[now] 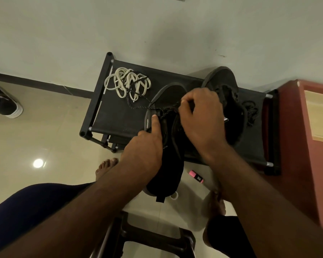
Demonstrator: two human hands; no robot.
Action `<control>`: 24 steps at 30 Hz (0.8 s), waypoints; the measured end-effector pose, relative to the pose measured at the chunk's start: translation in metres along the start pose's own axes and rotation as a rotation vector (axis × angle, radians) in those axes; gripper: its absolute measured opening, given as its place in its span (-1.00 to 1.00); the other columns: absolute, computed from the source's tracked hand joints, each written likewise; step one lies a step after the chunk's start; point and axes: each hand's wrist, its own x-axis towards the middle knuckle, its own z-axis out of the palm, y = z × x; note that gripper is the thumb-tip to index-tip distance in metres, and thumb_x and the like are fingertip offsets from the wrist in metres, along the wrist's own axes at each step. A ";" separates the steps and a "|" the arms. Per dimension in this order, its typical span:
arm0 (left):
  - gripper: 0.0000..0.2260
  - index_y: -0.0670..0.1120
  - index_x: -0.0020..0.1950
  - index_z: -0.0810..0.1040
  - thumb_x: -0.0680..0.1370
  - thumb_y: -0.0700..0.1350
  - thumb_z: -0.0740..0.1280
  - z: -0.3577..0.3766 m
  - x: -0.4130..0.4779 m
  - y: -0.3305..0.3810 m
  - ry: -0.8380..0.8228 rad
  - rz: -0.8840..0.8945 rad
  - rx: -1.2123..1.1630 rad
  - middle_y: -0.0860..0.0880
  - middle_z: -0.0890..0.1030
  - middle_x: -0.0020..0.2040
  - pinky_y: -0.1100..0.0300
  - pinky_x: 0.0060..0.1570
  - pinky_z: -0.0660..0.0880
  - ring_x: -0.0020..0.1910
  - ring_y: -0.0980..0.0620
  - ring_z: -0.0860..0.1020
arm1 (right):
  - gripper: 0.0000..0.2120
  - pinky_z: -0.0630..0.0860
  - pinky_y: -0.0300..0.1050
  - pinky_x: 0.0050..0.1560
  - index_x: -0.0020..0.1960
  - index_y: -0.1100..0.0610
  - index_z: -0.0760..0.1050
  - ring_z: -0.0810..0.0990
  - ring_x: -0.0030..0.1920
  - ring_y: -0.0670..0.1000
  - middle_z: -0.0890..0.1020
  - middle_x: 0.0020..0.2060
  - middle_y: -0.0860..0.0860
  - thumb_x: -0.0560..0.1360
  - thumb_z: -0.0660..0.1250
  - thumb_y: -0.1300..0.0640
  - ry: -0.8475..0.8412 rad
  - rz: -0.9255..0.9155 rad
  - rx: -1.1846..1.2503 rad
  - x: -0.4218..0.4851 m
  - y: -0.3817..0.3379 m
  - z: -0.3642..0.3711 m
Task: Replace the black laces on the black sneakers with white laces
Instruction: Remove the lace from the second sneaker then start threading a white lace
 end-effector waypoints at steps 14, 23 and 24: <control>-0.54 -0.09 0.34 0.17 0.57 0.00 0.31 -0.006 -0.001 0.006 0.100 0.061 -0.122 -0.27 0.48 0.26 0.03 -0.03 0.48 0.08 -0.22 0.57 | -0.80 0.47 0.03 0.12 0.15 0.12 0.60 0.45 0.13 0.07 0.58 0.06 0.06 0.62 0.25 0.12 -0.310 -0.195 -0.165 -0.007 -0.008 0.013; -0.58 -0.02 0.28 0.30 0.53 0.14 0.29 -0.025 0.009 -0.003 0.129 0.091 -0.169 -0.02 0.56 -0.10 0.03 -0.12 0.54 -0.17 -0.06 0.56 | -0.95 0.47 -0.14 -0.25 -0.01 0.07 0.38 0.56 -0.24 -0.03 0.58 -0.24 -0.02 0.63 0.23 0.15 -0.157 -0.017 0.118 -0.010 -0.003 0.011; -0.56 0.00 0.31 0.31 0.52 0.14 0.30 -0.026 0.009 -0.003 0.125 0.090 -0.173 -0.03 0.57 -0.09 0.02 -0.10 0.56 -0.15 -0.06 0.57 | -0.95 0.45 -0.23 -0.29 0.00 0.07 0.37 0.55 -0.27 -0.08 0.56 -0.25 -0.04 0.64 0.22 0.15 -0.137 0.018 0.152 -0.010 -0.002 0.010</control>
